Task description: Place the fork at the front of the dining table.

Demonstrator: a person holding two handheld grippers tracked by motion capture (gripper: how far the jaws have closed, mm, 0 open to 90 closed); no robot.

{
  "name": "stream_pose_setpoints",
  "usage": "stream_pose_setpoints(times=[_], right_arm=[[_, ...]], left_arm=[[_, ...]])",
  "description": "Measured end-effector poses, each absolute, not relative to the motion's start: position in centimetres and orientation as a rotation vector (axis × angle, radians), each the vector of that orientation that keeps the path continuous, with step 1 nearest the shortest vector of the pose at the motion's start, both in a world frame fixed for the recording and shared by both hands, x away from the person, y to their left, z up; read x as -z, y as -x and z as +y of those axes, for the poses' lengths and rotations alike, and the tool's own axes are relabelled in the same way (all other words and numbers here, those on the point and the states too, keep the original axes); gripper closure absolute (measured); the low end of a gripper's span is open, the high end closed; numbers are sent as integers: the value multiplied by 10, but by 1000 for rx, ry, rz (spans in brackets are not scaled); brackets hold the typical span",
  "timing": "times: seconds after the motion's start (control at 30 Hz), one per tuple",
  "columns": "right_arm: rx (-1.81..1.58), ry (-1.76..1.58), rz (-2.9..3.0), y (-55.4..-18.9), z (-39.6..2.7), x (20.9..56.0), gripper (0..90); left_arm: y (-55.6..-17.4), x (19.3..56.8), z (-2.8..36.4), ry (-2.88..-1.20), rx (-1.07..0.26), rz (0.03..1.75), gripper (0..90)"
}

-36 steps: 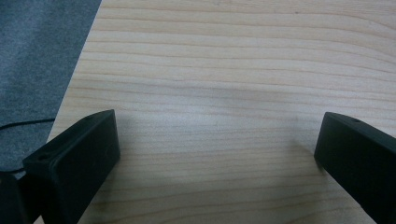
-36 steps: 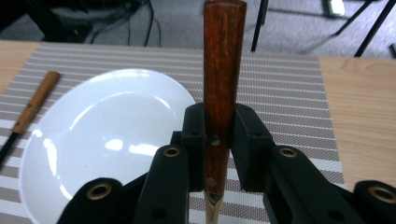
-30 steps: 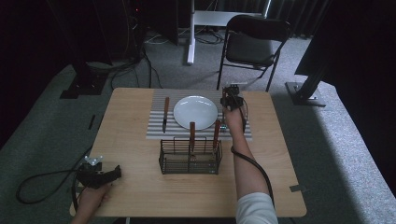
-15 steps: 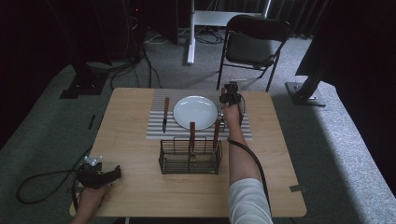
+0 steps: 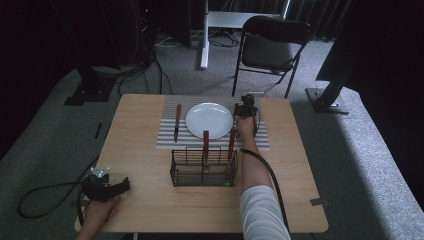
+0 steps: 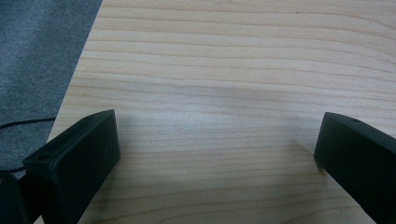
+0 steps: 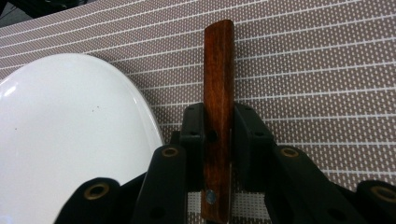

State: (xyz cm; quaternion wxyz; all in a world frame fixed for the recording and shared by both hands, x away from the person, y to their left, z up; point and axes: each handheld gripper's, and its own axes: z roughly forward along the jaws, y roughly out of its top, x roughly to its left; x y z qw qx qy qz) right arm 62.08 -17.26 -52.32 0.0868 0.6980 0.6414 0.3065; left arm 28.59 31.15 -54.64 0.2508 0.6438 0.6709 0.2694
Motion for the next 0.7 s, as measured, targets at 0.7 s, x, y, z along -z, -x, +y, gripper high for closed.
stream_pose_setpoints(times=[0.7], right_arm=[[-904,-1960,1964,-591,-177,505,598]], left_arm=[[-286,546,311,-1752,-733,1826,0]])
